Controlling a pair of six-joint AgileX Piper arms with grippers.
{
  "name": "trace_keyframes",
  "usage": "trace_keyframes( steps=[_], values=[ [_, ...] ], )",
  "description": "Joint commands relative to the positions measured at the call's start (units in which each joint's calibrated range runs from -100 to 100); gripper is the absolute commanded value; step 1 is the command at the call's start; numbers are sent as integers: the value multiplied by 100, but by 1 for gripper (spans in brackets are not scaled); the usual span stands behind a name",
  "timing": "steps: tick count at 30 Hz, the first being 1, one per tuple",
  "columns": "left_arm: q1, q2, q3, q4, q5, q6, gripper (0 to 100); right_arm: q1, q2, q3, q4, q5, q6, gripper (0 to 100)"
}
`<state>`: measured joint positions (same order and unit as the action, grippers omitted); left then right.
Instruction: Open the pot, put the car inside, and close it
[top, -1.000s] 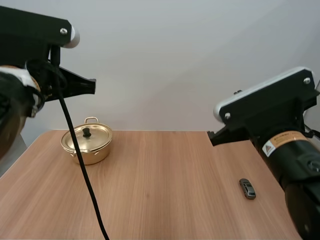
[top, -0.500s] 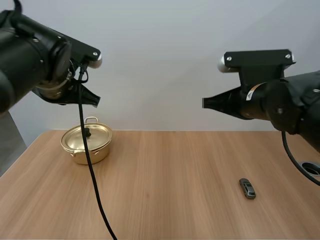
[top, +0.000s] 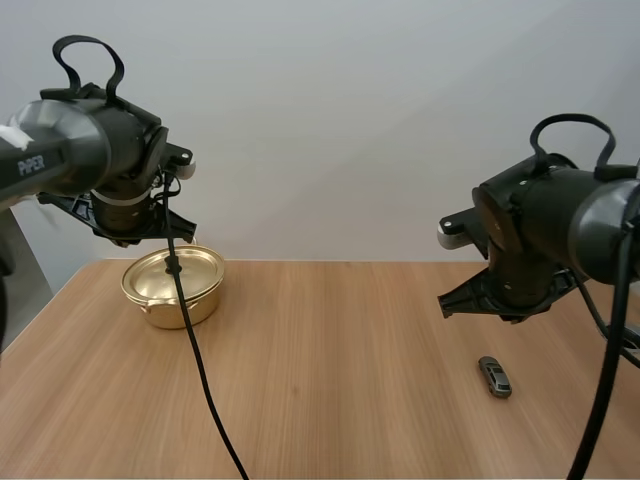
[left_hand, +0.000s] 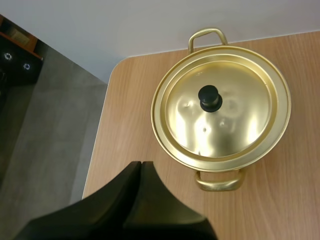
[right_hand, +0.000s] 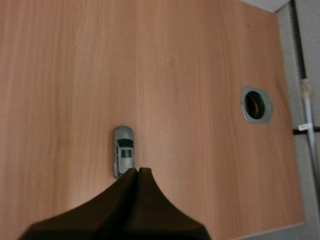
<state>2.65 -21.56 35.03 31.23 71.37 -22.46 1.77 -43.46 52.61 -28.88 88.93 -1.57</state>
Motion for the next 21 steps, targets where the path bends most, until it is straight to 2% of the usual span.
trace_keyframes(
  steps=[1, 7, 10, 12, 13, 17, 19, 21],
  values=[
    [20, -8, 5, 11, -165, -4, 0, 3, -124, 1, -140, 236, 6, 0],
    [20, -8, 5, 13, -824, -119, 0, 3, -124, 1, -386, 365, 6, 0],
    [20, 15, 5, -64, -788, -729, 4, 3, -124, 1, -523, 620, -11, 0],
    [2, 69, 5, -22, -764, -556, 21, 3, -124, 1, -637, 744, -261, 0],
    [2, 126, 5, -14, -764, -417, 34, 3, -124, 1, -730, 810, -423, 0],
    [2, 350, 5, -14, -960, 42, 100, 3, -129, 1, -1145, 822, -546, 0],
    [2, 463, 5, -56, -1046, 97, 100, 3, -129, 1, -1249, 822, -360, 0],
    [2, 545, 5, -59, -1147, 97, 100, 3, -129, 1, -1315, 822, 81, 0]
  ],
)
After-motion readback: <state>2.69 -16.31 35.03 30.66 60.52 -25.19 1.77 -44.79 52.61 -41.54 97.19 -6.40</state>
